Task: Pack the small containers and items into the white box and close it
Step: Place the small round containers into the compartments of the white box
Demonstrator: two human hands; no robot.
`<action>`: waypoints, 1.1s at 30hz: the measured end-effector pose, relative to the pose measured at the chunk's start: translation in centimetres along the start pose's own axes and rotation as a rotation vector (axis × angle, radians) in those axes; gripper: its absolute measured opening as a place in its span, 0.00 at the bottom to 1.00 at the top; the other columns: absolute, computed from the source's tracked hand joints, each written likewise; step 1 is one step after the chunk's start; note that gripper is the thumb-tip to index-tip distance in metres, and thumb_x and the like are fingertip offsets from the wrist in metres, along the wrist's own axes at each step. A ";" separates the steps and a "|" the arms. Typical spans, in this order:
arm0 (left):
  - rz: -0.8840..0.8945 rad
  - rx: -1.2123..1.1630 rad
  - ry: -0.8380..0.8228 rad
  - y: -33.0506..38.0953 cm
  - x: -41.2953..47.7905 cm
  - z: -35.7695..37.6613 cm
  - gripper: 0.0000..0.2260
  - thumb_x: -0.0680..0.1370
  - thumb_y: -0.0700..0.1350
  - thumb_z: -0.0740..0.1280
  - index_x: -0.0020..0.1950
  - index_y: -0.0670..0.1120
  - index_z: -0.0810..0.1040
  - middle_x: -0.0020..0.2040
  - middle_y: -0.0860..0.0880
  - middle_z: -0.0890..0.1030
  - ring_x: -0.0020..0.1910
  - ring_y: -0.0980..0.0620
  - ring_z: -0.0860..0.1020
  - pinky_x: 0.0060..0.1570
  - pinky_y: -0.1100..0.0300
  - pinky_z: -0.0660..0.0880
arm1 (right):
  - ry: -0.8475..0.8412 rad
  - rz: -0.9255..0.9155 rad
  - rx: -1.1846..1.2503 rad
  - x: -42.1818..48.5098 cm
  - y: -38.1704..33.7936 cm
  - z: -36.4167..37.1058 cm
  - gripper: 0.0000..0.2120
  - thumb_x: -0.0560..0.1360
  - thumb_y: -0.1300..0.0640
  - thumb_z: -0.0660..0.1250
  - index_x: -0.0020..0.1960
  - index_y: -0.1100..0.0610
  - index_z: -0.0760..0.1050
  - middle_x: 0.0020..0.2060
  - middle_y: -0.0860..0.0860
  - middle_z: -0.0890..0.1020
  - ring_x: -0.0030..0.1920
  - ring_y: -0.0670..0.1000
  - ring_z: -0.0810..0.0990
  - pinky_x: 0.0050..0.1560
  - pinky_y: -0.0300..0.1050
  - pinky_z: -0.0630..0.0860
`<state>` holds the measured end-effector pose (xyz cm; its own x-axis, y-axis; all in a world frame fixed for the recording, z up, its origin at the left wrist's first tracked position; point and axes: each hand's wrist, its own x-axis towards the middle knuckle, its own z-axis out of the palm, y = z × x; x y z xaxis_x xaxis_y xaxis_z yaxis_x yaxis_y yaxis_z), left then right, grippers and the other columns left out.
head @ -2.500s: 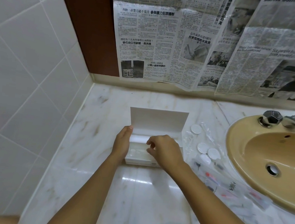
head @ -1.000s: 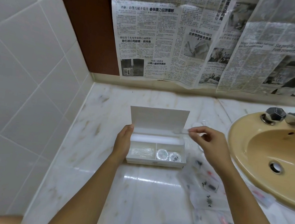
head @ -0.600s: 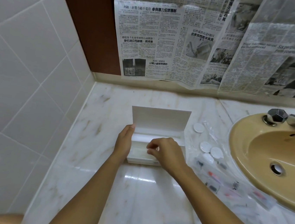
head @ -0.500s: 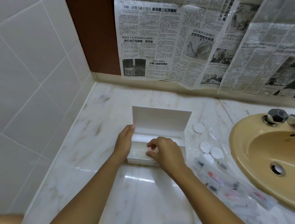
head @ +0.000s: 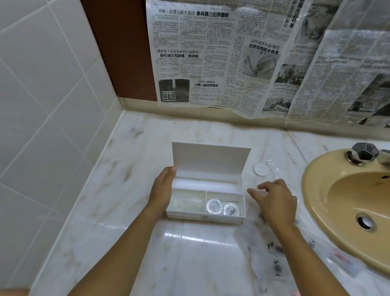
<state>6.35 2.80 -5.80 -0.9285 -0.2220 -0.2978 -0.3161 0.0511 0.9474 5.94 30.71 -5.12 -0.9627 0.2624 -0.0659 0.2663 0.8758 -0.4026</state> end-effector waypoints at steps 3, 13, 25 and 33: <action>0.005 -0.001 0.005 0.1 -0.1 0.0 0.09 0.85 0.49 0.57 0.60 0.54 0.75 0.53 0.65 0.77 0.49 0.76 0.73 0.43 0.83 0.66 | -0.028 0.010 -0.130 0.3 0.3 0.6 0.20 0.68 0.38 0.73 0.53 0.50 0.82 0.54 0.50 0.76 0.53 0.54 0.78 0.59 0.53 0.67; -0.007 0.003 0.002 0.1 0.1 0.0 0.08 0.85 0.49 0.57 0.59 0.55 0.75 0.52 0.67 0.76 0.48 0.76 0.72 0.43 0.84 0.64 | 0.112 0.071 0.273 -0.1 0.7 -0.7 0.06 0.73 0.51 0.72 0.48 0.51 0.83 0.44 0.46 0.85 0.45 0.51 0.82 0.46 0.47 0.77; -0.019 0.005 0.005 -0.3 0.2 0.0 0.08 0.85 0.50 0.57 0.60 0.55 0.75 0.53 0.66 0.76 0.51 0.73 0.72 0.49 0.76 0.64 | -0.033 -0.225 0.879 -4.9 -4.1 -4.3 0.05 0.75 0.62 0.70 0.45 0.53 0.83 0.38 0.49 0.84 0.32 0.54 0.73 0.38 0.43 0.73; 0.002 0.030 0.006 -0.6 0.5 -0.2 0.12 0.85 0.51 0.57 0.61 0.52 0.78 0.55 0.60 0.81 0.55 0.69 0.75 0.52 0.73 0.68 | -0.366 -0.551 0.339 -5.1 -8.3 -0.4 0.08 0.77 0.54 0.67 0.53 0.47 0.84 0.44 0.42 0.83 0.40 0.41 0.77 0.44 0.36 0.71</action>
<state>6.07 2.49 -6.48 -0.9280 -0.2273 -0.2953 -0.3201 0.0803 0.9440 8.66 22.24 -1.02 -0.9227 -0.3823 -0.0497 -0.2318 0.6532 -0.7208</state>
